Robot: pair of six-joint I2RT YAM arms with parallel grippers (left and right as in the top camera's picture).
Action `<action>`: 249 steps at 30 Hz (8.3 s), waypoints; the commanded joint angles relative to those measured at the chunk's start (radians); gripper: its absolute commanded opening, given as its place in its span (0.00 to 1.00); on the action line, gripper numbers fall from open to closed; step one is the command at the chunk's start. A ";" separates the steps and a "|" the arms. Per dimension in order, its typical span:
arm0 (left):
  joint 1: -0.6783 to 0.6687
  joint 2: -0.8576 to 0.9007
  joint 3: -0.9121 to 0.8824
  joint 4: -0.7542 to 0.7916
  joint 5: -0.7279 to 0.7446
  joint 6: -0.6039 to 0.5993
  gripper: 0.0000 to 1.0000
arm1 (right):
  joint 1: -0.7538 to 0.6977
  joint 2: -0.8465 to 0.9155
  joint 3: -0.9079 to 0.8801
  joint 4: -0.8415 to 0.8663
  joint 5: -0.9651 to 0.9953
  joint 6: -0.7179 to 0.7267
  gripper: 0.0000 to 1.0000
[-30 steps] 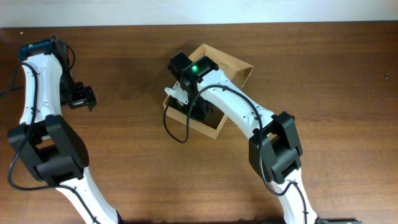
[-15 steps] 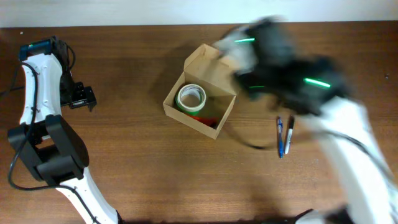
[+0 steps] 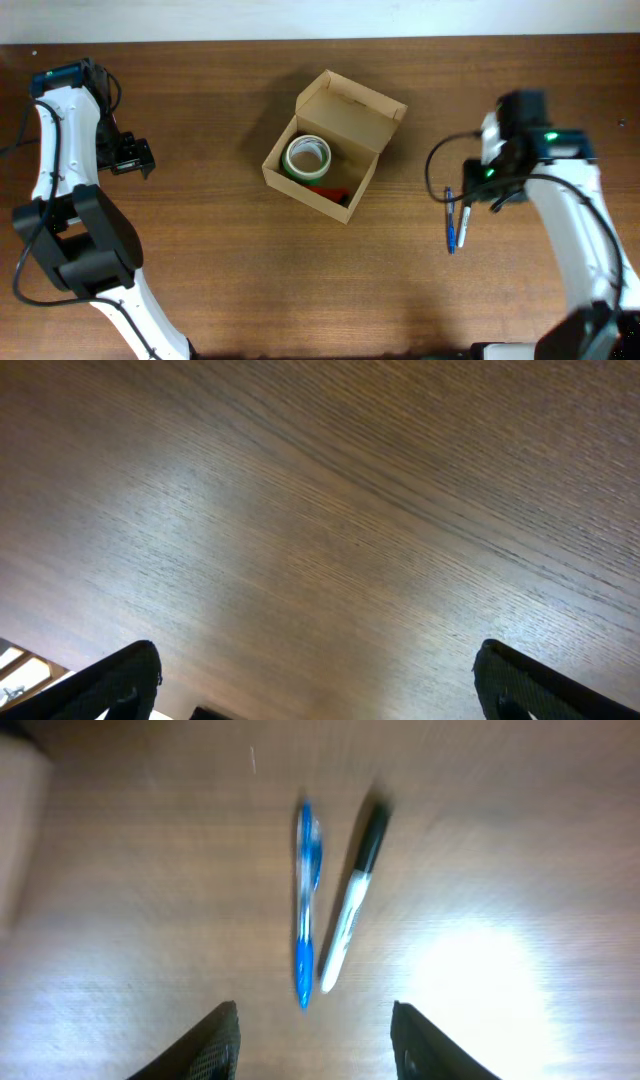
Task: Pack container
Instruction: 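Grasp the blue pen with the right gripper, then drop the blue pen into the box and withdraw the right gripper, then grasp the black marker on the table with the right gripper, then lower the black marker into the box beside the tapes and release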
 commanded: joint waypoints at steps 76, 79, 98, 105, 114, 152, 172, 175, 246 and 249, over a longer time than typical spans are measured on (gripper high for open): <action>0.002 -0.008 -0.005 0.002 0.008 0.013 1.00 | 0.671 0.726 0.953 -0.226 -0.035 -0.526 0.03; 0.002 -0.008 -0.005 0.002 0.008 0.013 1.00 | 0.666 0.741 0.950 -0.216 -0.043 -0.526 0.04; 0.002 -0.008 -0.005 0.002 0.008 0.013 1.00 | 0.682 0.742 0.797 -0.138 -0.093 -0.492 0.04; 0.002 -0.008 -0.005 0.002 0.008 0.013 1.00 | 0.719 0.742 0.769 -0.130 -0.106 -0.493 0.04; 0.002 -0.008 -0.005 0.002 0.008 0.013 1.00 | 0.729 0.742 0.744 -0.114 -0.064 -0.492 0.18; 0.002 -0.008 -0.005 0.002 0.008 0.012 1.00 | -0.166 0.099 0.015 0.057 -0.051 0.023 0.58; 0.002 -0.008 -0.005 0.002 0.008 0.013 1.00 | -0.116 0.312 -0.154 0.289 -0.095 0.076 0.52; 0.002 -0.008 -0.005 0.002 0.008 0.012 1.00 | -0.101 0.337 -0.154 0.301 -0.087 0.082 0.32; 0.002 -0.008 -0.005 0.002 0.008 0.012 1.00 | 0.718 0.742 0.846 -0.191 -0.070 -0.466 0.32; 0.002 -0.008 -0.005 0.002 0.008 0.013 1.00 | 0.711 0.678 0.859 -0.194 -0.027 -0.439 0.38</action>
